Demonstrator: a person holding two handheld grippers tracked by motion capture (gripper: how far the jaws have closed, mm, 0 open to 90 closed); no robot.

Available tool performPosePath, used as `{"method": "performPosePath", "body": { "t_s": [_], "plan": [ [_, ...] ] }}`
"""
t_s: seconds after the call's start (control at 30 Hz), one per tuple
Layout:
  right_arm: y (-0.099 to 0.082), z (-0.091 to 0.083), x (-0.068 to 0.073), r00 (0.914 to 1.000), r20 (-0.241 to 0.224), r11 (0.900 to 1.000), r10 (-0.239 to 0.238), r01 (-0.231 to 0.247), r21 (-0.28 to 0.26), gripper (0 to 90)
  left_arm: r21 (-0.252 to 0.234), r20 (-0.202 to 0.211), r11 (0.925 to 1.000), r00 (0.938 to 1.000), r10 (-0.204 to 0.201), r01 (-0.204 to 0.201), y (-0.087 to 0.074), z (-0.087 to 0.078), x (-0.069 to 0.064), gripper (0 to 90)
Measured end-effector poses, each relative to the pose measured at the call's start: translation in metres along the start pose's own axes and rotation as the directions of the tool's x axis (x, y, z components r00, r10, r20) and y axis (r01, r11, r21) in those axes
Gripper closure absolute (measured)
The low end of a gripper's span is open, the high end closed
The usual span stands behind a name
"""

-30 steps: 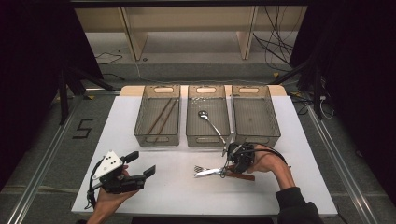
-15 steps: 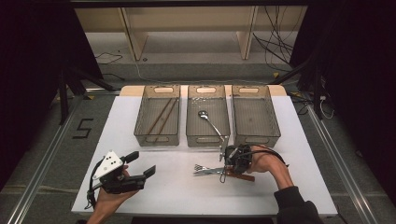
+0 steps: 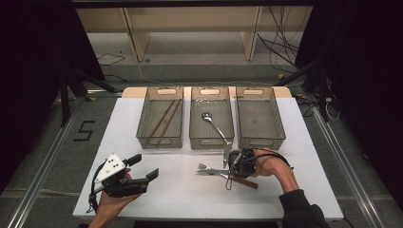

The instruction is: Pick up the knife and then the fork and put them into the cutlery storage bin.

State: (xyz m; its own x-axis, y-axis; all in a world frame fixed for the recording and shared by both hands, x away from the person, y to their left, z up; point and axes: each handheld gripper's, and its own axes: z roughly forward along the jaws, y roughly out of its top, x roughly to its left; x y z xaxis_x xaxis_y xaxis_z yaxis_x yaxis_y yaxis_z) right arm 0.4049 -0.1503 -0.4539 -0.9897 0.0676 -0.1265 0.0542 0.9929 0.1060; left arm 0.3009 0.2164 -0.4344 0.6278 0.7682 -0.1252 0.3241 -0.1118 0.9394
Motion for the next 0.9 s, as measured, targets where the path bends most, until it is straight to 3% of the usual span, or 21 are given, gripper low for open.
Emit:
{"method": "performPosePath", "body": {
  "t_s": [0.27,0.6,0.77,0.9],
  "plan": [
    [-0.004,-0.009,-0.001,0.9999,0.006,0.9988,0.011,-0.01,-0.048,77.2,0.001,0.0,1.0,1.0,-0.002,0.002,0.0,0.0,0.0,16.3],
    [-0.013,-0.024,-0.003,0.9955,0.054,0.9876,0.078,-0.07,-0.141,77.2,0.0,-0.001,1.0,1.0,-0.002,0.002,0.0,0.0,0.001,16.3],
    [-0.014,-0.032,-0.005,0.9896,0.039,0.9693,0.138,-0.127,-0.211,77.2,0.001,0.0,1.0,1.0,-0.002,0.002,0.0,-0.001,0.001,16.3],
    [-0.016,-0.038,-0.008,0.9824,0.008,0.9458,0.186,-0.177,-0.272,77.2,0.0,-0.002,1.0,1.0,-0.003,0.003,0.0,-0.001,0.001,16.3]
  ]
}}
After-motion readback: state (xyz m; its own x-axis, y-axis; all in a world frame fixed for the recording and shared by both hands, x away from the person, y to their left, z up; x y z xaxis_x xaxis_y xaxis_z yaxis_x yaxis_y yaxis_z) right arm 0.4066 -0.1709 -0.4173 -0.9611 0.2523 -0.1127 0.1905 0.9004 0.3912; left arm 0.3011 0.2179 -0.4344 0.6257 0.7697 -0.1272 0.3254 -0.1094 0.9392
